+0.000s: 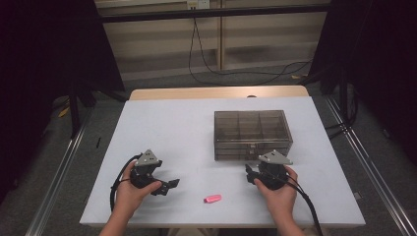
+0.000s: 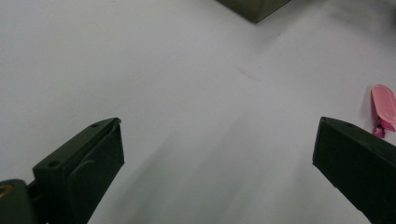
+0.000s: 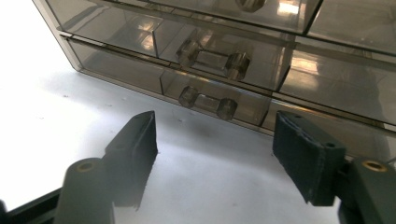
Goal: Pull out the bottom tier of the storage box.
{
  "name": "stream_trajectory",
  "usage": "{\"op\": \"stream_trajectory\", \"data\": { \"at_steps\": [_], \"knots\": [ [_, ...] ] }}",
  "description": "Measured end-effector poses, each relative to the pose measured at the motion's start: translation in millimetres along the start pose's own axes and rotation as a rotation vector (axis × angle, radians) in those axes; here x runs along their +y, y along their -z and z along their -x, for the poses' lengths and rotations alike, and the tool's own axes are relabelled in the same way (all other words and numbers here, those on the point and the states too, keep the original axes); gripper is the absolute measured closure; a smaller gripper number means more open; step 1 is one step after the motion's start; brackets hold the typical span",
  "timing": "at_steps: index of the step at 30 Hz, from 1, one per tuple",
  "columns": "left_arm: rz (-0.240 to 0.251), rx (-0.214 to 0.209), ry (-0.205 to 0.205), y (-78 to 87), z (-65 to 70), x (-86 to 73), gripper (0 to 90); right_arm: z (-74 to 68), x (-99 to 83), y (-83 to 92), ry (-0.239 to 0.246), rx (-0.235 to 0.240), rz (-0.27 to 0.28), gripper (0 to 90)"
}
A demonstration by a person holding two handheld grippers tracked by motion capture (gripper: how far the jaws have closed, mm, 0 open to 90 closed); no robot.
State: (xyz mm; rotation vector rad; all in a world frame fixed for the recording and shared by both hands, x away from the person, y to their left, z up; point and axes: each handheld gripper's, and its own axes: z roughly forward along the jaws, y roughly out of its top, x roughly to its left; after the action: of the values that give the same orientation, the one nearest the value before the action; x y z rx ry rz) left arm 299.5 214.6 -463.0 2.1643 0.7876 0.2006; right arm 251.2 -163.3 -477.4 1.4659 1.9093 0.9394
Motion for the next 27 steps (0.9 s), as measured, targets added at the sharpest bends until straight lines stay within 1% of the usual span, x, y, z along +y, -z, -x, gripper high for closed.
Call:
{"op": "stream_trajectory", "data": {
  "at_steps": [1,8,9,13,15,18,20,22,23,26,27],
  "knots": [
    [0.002,-0.002,0.002,0.3,-0.2,0.0,2.0,-0.3,0.2,-0.5,-0.004,-0.008,0.001,32.5],
    [0.003,-0.003,-0.001,-0.4,0.2,0.1,2.0,-2.3,0.9,-1.9,-0.016,-0.017,0.003,36.4],
    [-0.002,0.003,-0.011,0.2,-0.4,0.5,2.0,-3.4,1.1,-2.5,-0.019,-0.02,0.004,37.3],
    [0.0,-0.004,-0.001,0.2,-0.3,0.1,2.0,-4.8,1.5,-3.7,-0.03,-0.031,0.002,38.8],
    [-0.002,0.0,-0.01,0.6,-0.6,0.1,2.0,-5.5,1.7,-4.3,-0.033,-0.032,0.001,39.5],
    [-0.002,0.001,-0.005,0.4,-0.3,0.0,2.0,-6.6,2.5,-4.5,-0.043,-0.036,0.002,40.9],
    [0.0,-0.002,-0.008,0.4,-0.5,0.2,2.0,-7.1,3.0,-4.6,-0.044,-0.038,0.003,41.6],
    [-0.002,0.005,-0.013,0.5,-0.3,0.4,2.0,-8.4,3.9,-5.2,-0.049,-0.031,0.005,42.0],
    [-0.003,0.004,-0.016,0.6,-0.4,0.4,2.0,-10.3,5.1,-5.6,-0.05,-0.038,0.005,42.4],
    [-0.001,-0.004,-0.01,0.7,-0.3,0.2,2.0,-12.1,5.9,-6.5,-0.054,-0.037,0.003,42.8],
    [-0.001,-0.001,-0.009,1.3,-0.3,0.2,2.0,-13.6,6.0,-7.7,-0.061,-0.037,-0.003,43.1]
  ]
}}
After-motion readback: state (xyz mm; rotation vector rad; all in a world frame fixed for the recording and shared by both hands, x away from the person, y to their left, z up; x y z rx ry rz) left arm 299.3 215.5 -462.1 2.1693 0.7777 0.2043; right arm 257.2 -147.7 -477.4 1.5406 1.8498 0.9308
